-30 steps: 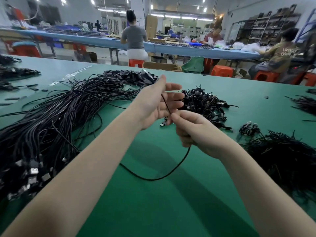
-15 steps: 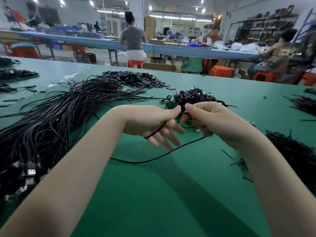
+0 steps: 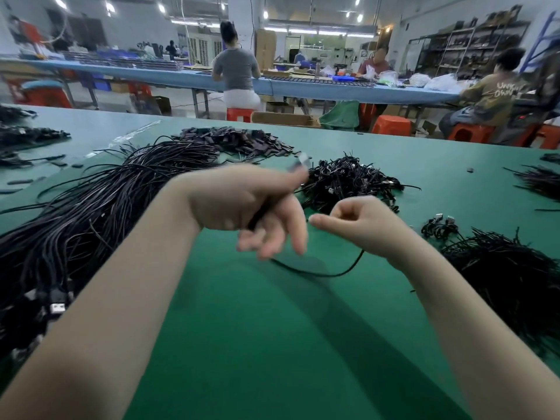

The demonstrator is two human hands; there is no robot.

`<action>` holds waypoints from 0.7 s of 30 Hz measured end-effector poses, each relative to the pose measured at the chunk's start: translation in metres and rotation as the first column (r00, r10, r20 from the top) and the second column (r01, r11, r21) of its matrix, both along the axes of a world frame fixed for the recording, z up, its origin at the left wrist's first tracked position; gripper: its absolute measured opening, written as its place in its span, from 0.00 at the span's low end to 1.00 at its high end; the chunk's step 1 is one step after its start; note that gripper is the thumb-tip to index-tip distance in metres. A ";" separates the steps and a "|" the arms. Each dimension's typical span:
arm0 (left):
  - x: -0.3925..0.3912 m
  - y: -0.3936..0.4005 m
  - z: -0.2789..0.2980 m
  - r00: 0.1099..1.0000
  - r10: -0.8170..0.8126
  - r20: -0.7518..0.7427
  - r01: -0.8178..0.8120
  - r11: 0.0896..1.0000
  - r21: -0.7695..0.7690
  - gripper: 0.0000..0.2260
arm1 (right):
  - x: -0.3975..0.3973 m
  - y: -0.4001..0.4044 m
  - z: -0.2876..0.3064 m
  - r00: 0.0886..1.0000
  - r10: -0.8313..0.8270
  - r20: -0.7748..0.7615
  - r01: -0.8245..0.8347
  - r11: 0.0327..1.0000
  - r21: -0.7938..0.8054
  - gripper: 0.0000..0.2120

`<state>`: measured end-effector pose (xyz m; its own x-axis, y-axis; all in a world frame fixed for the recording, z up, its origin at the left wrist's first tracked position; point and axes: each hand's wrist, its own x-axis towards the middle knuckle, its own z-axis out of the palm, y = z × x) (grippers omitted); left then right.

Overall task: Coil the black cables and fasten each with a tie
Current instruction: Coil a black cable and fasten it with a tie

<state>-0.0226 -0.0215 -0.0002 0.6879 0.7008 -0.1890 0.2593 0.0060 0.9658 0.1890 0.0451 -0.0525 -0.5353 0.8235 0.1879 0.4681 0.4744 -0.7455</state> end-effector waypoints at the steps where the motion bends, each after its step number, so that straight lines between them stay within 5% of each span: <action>1: 0.008 0.004 -0.007 0.979 0.071 -0.193 -0.072 0.997 0.003 0.34 | 0.002 0.002 0.004 0.998 -0.058 -0.033 0.060 0.994 0.096 0.24; 3: 0.021 0.013 -0.019 0.921 0.296 -0.251 -0.300 0.954 0.027 0.31 | 0.000 -0.001 0.012 0.985 -0.093 -0.148 0.115 0.983 0.143 0.22; 6: 0.026 0.025 -0.021 0.751 0.641 0.159 -0.651 0.759 0.011 0.26 | -0.009 -0.013 0.018 0.933 0.090 -0.348 -0.131 0.987 -0.094 0.14; 9: 0.013 0.027 -0.007 0.571 0.579 0.582 -0.647 0.754 -0.116 0.27 | -0.019 -0.020 0.006 0.864 0.299 -0.405 -0.432 0.853 -0.292 0.14; 12: 0.000 0.011 0.008 0.593 0.318 0.739 -0.415 0.908 -0.058 0.28 | -0.019 -0.014 -0.016 0.878 0.368 -0.307 -0.476 0.746 -0.466 0.14; 15: -0.004 -0.003 0.010 0.761 0.138 0.634 -0.207 0.978 0.036 0.29 | -0.013 -0.003 -0.025 0.973 0.228 -0.042 -0.226 0.887 -0.402 0.17; 18: 0.005 -0.001 0.000 0.991 0.103 0.081 -0.108 0.992 0.058 0.31 | -0.009 0.006 -0.017 0.996 -0.070 -0.054 0.067 0.997 -0.043 0.19; 20: 0.014 0.008 -0.012 0.959 0.212 -0.186 -0.206 0.977 0.051 0.32 | -0.010 0.006 -0.006 0.974 -0.131 -0.186 0.147 0.987 0.070 0.17; 21: 0.019 0.014 -0.019 0.930 0.322 -0.176 -0.320 0.946 0.042 0.31 | -0.012 0.002 0.000 0.963 -0.118 -0.241 0.137 0.989 0.064 0.15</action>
<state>-0.0034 -0.0075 -0.0187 0.3812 0.8818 -0.2776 0.4135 0.1059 0.9043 0.1765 0.0472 -0.0522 -0.3594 0.8594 0.3637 0.3435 0.4842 -0.8047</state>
